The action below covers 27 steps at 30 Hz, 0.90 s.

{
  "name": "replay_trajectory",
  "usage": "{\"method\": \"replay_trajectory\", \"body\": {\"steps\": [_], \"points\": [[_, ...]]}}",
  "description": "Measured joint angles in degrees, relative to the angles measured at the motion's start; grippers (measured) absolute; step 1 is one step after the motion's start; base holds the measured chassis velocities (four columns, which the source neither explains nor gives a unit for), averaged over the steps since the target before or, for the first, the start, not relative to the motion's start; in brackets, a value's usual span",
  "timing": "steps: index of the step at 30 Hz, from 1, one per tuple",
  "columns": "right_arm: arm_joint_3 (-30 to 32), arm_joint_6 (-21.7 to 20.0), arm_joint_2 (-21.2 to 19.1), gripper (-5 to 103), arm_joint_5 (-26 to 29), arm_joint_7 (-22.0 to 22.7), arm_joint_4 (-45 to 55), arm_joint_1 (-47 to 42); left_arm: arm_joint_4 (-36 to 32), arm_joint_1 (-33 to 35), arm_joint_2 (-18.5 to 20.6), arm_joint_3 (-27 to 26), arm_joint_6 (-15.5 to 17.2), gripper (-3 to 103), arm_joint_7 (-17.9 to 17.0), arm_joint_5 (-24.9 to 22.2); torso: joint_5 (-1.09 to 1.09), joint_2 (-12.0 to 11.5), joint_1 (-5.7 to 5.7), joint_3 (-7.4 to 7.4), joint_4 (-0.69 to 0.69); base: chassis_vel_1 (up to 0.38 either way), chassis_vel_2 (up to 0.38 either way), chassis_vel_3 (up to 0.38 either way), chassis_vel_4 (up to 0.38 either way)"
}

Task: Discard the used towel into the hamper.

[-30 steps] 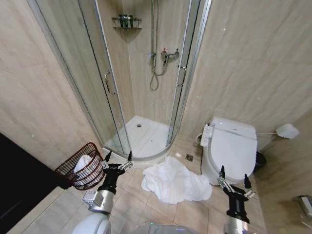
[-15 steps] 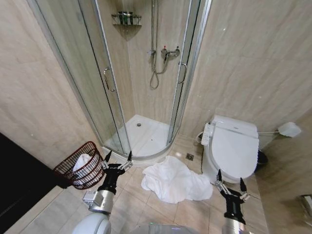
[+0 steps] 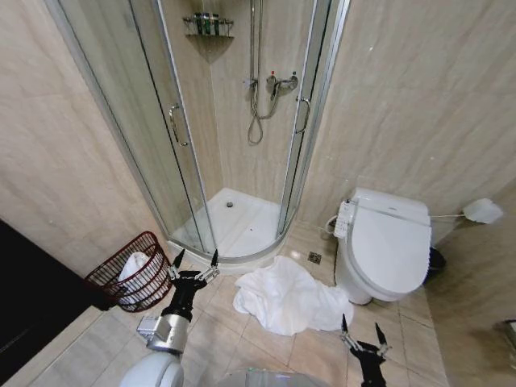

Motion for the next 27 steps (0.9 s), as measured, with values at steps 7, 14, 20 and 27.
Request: {"method": "replay_trajectory", "body": {"steps": [7,14,20,27], "points": [[0.11,-0.42,3.39,100,-6.56,1.78,7.79,-3.26,0.00,0.00,0.01,0.00,0.00,100,0.00,0.00,0.00,-1.94,-0.83,-1.12,0.00,0.000,0.000,0.000,0.000],[-1.13,-2.49,3.40,100,-9.37,6.82,12.09,-4.76,-0.01,0.00,0.00,0.00,0.00,100,0.00,0.00,0.02,-3.77,-1.63,-2.15,0.01,0.000,0.000,0.000,0.000],[-1.26,-7.98,3.65,100,-5.77,11.60,17.21,-5.77,0.00,0.00,0.01,0.00,0.00,100,0.00,0.00,0.02,-5.49,-2.43,-3.09,0.00,0.000,0.000,0.000,0.000],[-2.10,-17.95,1.83,100,-3.85,11.62,18.11,-2.36,0.00,0.00,0.00,0.00,0.00,100,0.00,0.00,0.02,-7.38,-3.20,-4.19,0.01,0.000,0.000,0.000,0.000]]}}
